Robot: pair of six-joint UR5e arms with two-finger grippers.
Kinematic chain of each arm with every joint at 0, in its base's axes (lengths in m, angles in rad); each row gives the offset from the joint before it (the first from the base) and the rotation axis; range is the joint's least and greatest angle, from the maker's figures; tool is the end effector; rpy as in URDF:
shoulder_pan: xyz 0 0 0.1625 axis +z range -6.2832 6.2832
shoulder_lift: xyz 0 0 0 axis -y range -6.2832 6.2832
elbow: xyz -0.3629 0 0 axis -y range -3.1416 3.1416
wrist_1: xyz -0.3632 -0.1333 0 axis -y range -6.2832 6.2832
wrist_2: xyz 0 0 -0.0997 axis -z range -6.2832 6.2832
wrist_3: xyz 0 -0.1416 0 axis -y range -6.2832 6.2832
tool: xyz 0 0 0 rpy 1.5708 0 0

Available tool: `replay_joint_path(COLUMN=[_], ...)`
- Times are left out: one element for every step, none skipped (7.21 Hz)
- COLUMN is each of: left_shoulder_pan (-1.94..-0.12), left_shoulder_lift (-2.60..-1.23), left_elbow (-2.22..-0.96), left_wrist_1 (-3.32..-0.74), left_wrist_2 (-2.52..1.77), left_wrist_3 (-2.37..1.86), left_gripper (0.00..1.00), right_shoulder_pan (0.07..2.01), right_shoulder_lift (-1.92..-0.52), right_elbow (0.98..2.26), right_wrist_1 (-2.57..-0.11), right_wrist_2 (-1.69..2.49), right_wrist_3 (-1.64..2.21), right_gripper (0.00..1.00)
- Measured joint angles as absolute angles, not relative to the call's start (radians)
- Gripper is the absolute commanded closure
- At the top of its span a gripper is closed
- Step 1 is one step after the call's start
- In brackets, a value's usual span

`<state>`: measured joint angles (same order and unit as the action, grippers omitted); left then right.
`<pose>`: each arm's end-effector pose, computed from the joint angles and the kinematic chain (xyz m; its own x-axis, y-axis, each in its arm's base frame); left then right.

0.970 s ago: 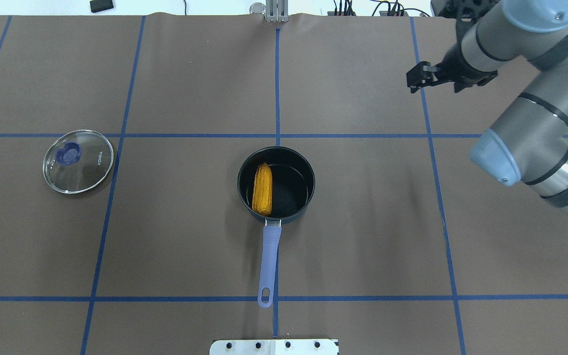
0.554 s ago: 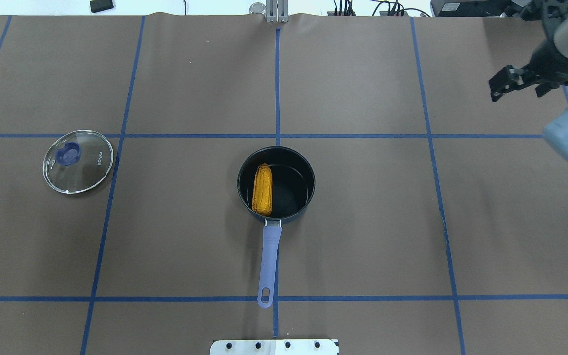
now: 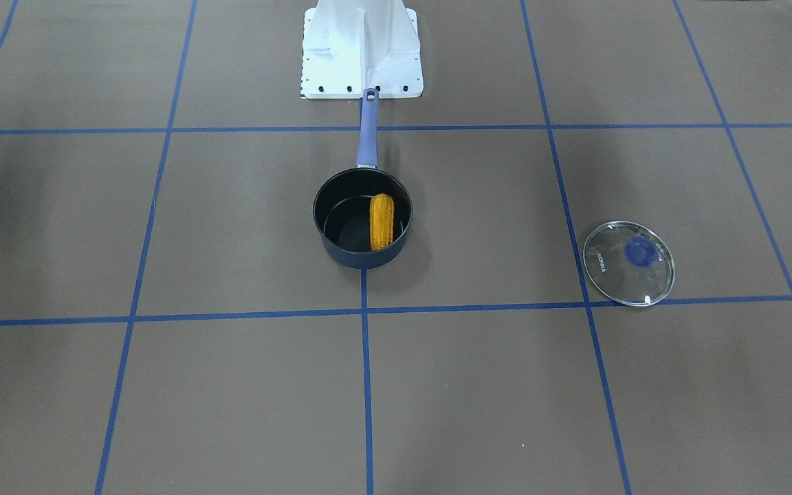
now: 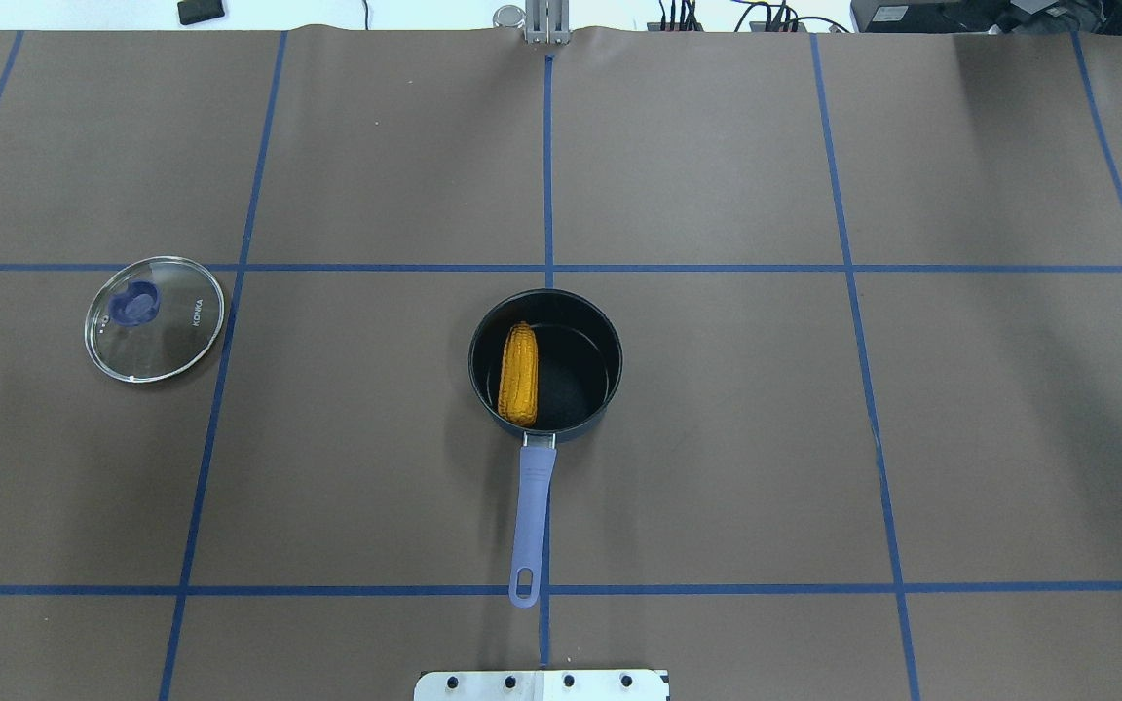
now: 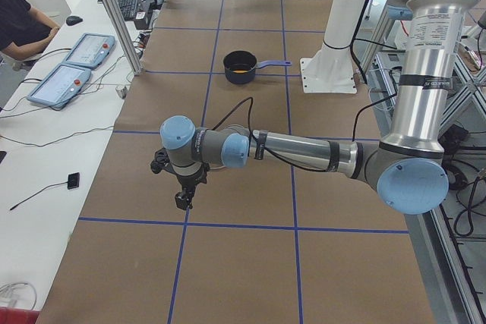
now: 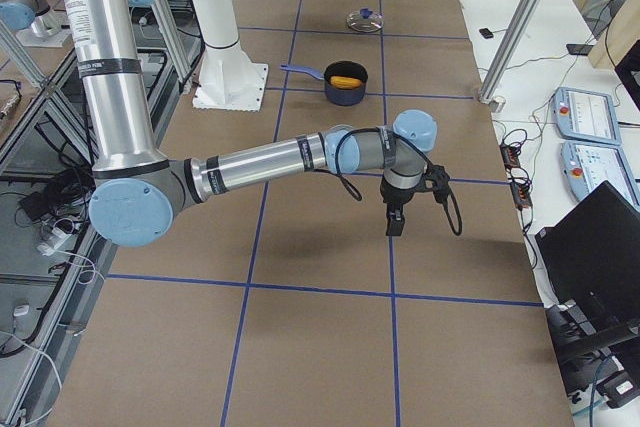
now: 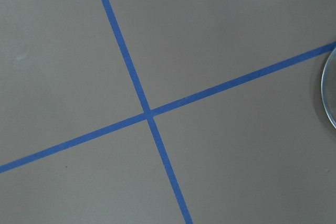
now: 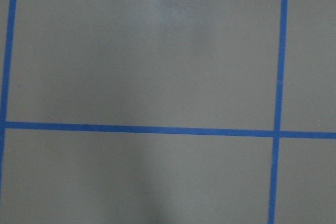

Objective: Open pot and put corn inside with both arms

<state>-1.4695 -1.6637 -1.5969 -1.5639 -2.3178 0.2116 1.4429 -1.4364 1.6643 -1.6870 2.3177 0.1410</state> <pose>0.0142 -0.5062 0.5728 0.6851 0.3541 -0.6366 -0.2499 0.9351 0.2512 -0.0286 -0.5136 0.5322 0.7288 -0.0285 0.6841 0.0246 0.9996 0.0155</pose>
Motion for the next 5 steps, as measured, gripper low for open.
replay_joint_path(left_shoulder_pan=[-1.47,-1.47,-1.47,-1.47,-1.47], left_shoulder_lift=[-1.663,-1.658,-1.651,-1.647,-1.645], left_elbow=[-1.596,-1.596,-1.597,-1.598,-1.599], left_wrist_1=[-1.564,-1.565,-1.565,-1.565,-1.565], left_wrist_2=[-2.318,-2.318,-2.318,-2.318,-2.318], left_wrist_3=[0.211,0.211,0.21,0.208,0.207], left_gripper=[0.0,0.0,0.0,0.0,0.0], right_shoulder_pan=[1.478,1.494,1.499,1.501,1.501], right_shoulder_lift=[-1.467,-1.498,-1.524,-1.542,-1.55], right_elbow=[1.646,1.643,1.641,1.64,1.64], right_wrist_1=[-1.685,-1.674,-1.643,-1.612,-1.598], right_wrist_2=[2.33,2.334,2.335,2.336,2.336], right_wrist_3=[0.093,0.078,0.076,0.078,0.079], right_gripper=[0.0,0.0,0.0,0.0,0.0])
